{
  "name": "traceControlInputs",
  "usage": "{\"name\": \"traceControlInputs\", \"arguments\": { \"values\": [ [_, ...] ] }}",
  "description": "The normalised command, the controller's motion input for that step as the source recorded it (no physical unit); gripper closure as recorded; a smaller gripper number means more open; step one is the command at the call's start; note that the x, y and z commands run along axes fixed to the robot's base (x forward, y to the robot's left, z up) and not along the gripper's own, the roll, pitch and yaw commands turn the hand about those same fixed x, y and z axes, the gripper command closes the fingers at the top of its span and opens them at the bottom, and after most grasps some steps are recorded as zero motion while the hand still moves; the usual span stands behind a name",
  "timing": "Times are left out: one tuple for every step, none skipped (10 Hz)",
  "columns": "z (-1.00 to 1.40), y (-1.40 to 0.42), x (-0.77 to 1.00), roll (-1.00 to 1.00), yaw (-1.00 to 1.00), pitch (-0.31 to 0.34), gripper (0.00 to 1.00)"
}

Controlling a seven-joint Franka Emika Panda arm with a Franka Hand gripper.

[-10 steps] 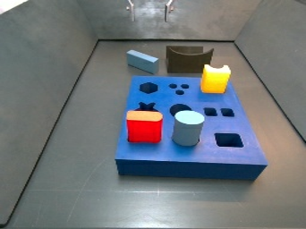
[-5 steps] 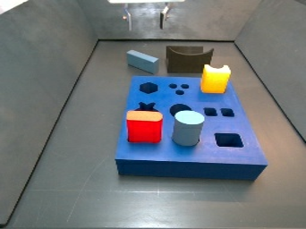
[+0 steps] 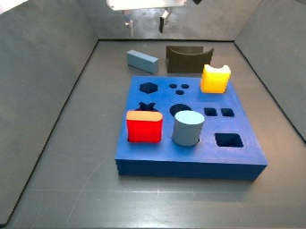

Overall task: Pick up the rectangle object. Move up. Place the rectangle object on the fixture. Regrasp the rectangle object. Move to above the board. Insert the rectangle object.
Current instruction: Pick up the rectangle object.

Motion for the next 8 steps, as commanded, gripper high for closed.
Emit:
{"name": "traceControlInputs", "arguments": {
  "values": [
    [-0.23,0.00,0.00,0.00,1.00,-0.140,0.00],
    [-0.29,0.00,0.00,0.00,1.00,-0.131,0.00],
    [-0.13,-0.04,0.22,0.00,0.93,-0.080,0.00],
    [-0.11,-0.03,0.35,0.00,0.84,0.000,0.00],
    [0.08,0.00,0.13,0.00,0.15,0.106,0.00],
    [-0.13,-0.07,0.00,0.03,0.02,0.000,0.00],
    [-0.71,-0.45,0.00,0.41,0.00,-0.334,0.00],
    [-0.77,-0.35,0.01,0.50,-0.13,-0.246,0.00]
  ]
}}
